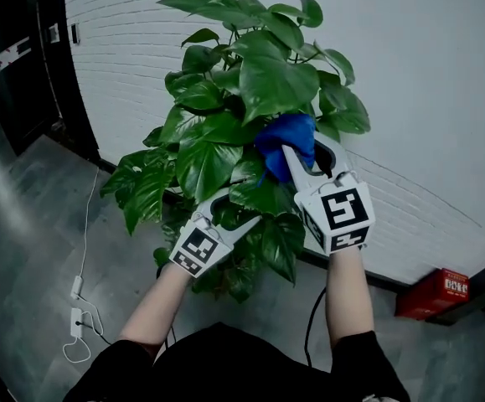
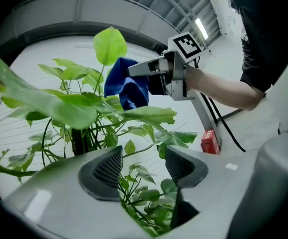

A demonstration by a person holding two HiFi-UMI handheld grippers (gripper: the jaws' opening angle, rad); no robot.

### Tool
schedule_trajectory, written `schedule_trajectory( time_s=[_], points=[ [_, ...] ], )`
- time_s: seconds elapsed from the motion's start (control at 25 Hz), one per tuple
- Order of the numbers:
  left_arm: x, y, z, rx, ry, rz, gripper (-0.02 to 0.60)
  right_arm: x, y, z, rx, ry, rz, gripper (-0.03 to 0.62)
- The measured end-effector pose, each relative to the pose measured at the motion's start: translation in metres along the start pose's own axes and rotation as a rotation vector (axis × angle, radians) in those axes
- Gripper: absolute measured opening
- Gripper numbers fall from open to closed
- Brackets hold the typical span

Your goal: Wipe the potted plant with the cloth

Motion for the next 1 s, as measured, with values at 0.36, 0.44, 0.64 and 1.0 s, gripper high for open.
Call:
schedule_trajectory(
  time_s=[0.36,0.44,0.64,1.0],
  points=[
    [0.035,-0.021,-0.003,-0.016,-0.11,0.083,0.282,-0.049,-0.023,-0.037,0.138,-0.13,-0.107,0.089],
    [0.036,-0.019,-0.002,-0.011,-0.136,0.076,0.282,-0.051,-0.024,-0.051,0.162,-0.078,-0.128,0.089],
    [0.029,-0.015,-0.001,-0.01,-0.106,0.067,0.282,-0.054,-0.019,-0.076,0.191,0.015,-0.151,0.089],
    [0.024,-0.011,0.0,0.004,-0.026,0.073,0.282,-0.058,-0.004,-0.1,0.249,-0.017,-0.141,0.089]
  ],
)
Point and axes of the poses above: the fingertips, and each gripper's own axes: y backward along the fingers, z to its right, x out of its top, the point moved 2 cm from there along y, backward along the fingers, and after that the axes turned 9 degrees about -y, right-handed, at the moved point
